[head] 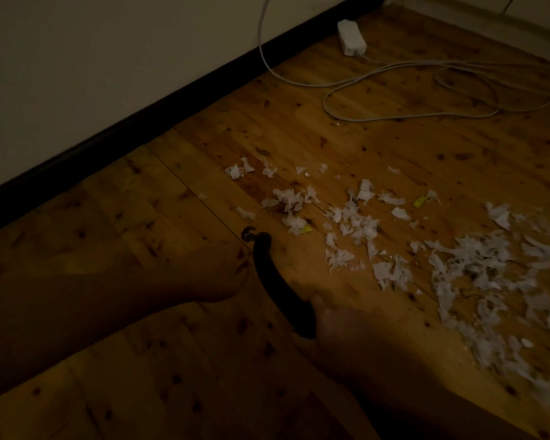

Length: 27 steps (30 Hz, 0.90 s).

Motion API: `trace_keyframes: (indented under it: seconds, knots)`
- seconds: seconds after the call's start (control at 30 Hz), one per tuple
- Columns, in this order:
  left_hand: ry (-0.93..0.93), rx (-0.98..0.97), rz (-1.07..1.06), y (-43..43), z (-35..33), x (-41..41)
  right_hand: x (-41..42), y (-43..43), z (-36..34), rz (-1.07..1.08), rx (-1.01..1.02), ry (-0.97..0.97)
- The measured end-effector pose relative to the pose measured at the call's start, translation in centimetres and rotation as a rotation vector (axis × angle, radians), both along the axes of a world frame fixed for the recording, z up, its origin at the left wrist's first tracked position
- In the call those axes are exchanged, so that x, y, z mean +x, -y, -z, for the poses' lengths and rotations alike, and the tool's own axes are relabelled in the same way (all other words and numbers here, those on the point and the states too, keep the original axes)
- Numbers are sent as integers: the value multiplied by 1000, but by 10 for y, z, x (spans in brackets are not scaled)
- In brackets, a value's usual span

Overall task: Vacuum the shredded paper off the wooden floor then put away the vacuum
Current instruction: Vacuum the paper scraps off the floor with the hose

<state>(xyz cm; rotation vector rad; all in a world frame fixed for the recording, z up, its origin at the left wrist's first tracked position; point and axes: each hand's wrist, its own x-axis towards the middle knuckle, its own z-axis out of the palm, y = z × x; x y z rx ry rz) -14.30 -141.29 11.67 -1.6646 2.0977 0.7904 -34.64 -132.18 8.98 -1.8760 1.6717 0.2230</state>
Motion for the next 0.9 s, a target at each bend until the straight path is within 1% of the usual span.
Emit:
trace_keyframes:
  seconds: [0.13, 0.33, 0.53, 0.9]
  knots:
    - [10, -16, -39, 4, 0, 11, 7, 7, 4, 5, -22, -1]
    - [25, -46, -36, 8, 4, 27, 13, 11, 4, -2, -69, 1]
    - [35, -37, -10, 7, 4, 28, 21, 17, 1, -41, -25, -45]
    - [24, -25, 10, 7, 3, 38, 32, 33, -1, -76, -59, -70]
